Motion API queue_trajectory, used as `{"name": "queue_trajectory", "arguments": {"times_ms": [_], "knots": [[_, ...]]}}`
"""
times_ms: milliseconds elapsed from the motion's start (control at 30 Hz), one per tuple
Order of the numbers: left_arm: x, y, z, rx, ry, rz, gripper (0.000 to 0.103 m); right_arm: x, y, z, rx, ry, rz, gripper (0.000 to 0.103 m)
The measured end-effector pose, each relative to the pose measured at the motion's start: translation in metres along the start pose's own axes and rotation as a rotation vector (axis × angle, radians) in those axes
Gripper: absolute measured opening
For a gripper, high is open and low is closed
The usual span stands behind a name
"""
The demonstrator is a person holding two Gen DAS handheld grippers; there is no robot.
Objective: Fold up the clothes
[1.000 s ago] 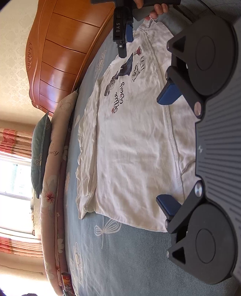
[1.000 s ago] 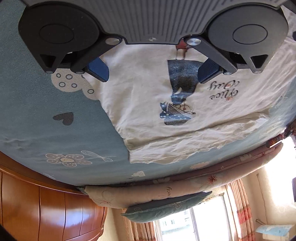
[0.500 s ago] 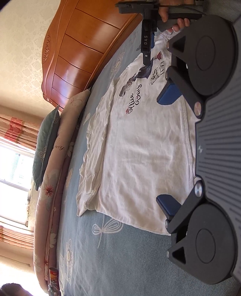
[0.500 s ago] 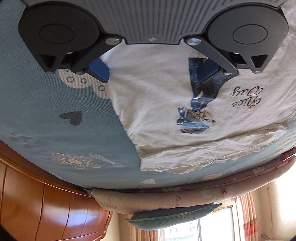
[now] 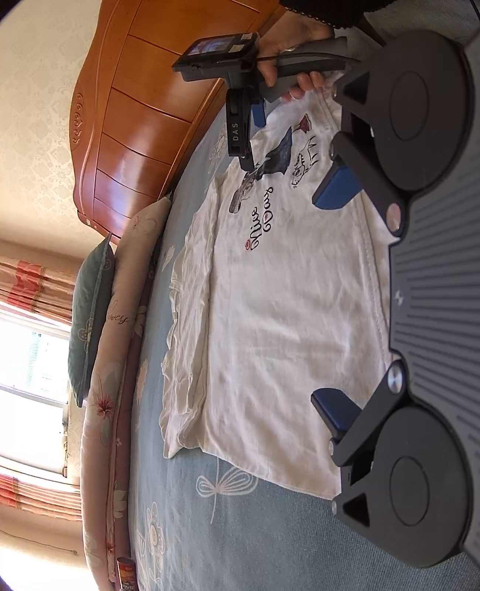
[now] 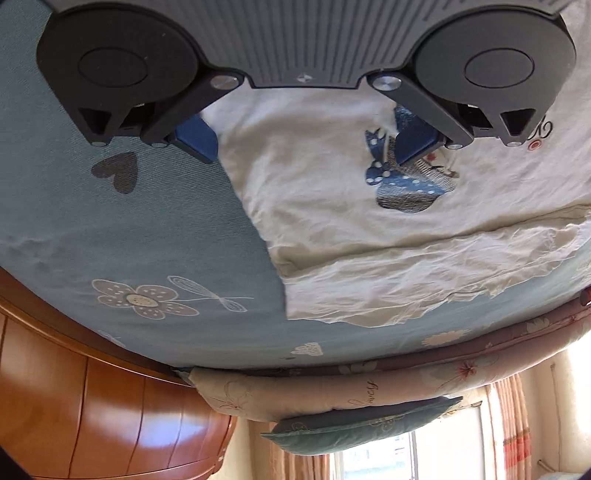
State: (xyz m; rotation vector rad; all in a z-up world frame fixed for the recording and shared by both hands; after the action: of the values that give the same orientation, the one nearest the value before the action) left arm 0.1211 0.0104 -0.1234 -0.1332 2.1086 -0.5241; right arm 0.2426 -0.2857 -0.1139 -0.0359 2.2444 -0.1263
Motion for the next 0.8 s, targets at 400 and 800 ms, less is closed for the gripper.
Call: {"name": "queue_trajectory", "arguments": {"times_ms": [400,800], "knots": [[0.01,-0.001,0.006,-0.06,-0.015,0.067,0.102,0.064,-0.038,-0.07,-0.05,0.063,0.172,0.103],[0.025,-0.004,-0.001,-0.107,-0.038,0.182,0.102,0.079,-0.02,-0.127,-0.24,-0.021,0.261,0.103]]}}
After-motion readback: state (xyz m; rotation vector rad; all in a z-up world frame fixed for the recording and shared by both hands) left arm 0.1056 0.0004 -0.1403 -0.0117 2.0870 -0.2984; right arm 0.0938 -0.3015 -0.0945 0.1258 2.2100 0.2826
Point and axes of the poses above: each gripper's, at about its wrist camera, not at the fingertips, and z roughly the way its jaws point, y to its left, x to its underside, the point moved 5 cm from there along z, roughly the way its jaws point, and after that the axes turned 14 degrees about -z, right-handed, at the moved point
